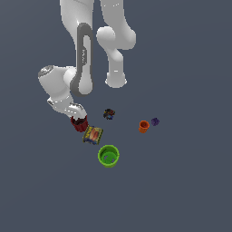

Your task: Pick up a designated object from a clutter of objects.

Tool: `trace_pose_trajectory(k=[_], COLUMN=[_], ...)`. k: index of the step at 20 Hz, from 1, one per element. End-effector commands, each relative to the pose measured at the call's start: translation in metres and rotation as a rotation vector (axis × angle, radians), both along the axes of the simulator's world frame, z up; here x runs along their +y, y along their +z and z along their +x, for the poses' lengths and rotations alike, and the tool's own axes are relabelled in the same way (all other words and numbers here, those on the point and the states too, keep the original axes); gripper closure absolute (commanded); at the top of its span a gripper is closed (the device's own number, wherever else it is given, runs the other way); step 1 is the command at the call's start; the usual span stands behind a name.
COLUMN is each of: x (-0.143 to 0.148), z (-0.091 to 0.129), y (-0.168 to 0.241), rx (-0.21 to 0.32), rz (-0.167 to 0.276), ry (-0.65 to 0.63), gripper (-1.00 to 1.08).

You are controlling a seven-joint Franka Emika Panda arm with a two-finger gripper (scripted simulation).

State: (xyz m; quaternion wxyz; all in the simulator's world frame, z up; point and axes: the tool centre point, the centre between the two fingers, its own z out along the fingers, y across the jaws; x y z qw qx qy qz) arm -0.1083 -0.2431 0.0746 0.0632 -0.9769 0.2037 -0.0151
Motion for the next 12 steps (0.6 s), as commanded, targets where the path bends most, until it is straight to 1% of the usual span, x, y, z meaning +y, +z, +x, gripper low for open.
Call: trace_pose_trajectory(k=[1, 6, 12], x=[0.003, 0.014, 0.039], z=[0.003, 0.01, 0.027], y=[0.004, 0.017, 0.046], rx=[-0.002, -0.002, -0.001], rz=[-0.001, -0.001, -0.002], ry=[0.001, 0.001, 0.0], gripper=[1.08, 1.08, 1.08])
